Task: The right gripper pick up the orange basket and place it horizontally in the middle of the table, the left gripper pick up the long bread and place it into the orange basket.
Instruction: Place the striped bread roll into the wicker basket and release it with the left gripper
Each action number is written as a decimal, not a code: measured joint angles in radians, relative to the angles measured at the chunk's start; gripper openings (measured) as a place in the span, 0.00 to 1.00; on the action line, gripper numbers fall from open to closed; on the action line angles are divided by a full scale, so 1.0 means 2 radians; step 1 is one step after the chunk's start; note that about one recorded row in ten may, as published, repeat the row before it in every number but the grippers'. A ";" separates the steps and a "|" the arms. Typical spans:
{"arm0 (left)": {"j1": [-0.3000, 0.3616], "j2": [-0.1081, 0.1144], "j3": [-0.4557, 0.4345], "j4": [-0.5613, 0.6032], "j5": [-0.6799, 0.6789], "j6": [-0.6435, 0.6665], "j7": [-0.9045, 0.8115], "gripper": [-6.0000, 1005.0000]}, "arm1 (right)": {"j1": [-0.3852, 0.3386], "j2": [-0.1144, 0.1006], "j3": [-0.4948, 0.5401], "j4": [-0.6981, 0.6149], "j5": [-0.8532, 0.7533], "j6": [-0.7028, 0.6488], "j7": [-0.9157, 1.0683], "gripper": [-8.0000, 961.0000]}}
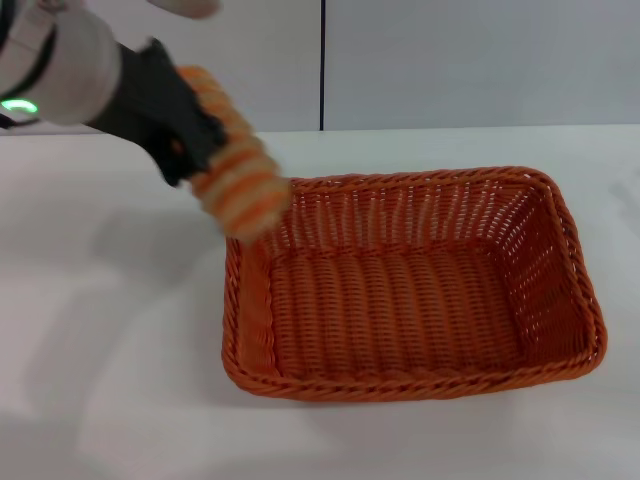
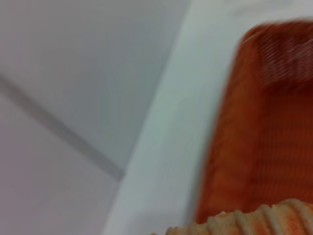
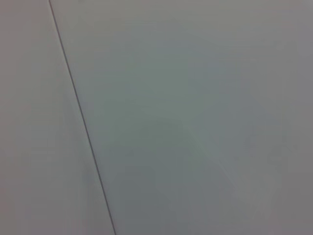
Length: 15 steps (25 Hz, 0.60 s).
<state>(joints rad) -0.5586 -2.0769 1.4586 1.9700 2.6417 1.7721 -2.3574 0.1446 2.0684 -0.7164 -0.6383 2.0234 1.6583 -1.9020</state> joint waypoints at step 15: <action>0.098 0.004 0.120 0.000 -0.183 -0.171 0.030 0.04 | 0.006 -0.001 0.000 -0.003 0.000 0.001 0.002 0.57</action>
<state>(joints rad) -0.3624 -2.0691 1.6986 1.9698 2.2760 1.4309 -2.2972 0.1560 2.0668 -0.7163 -0.6442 2.0239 1.6602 -1.8982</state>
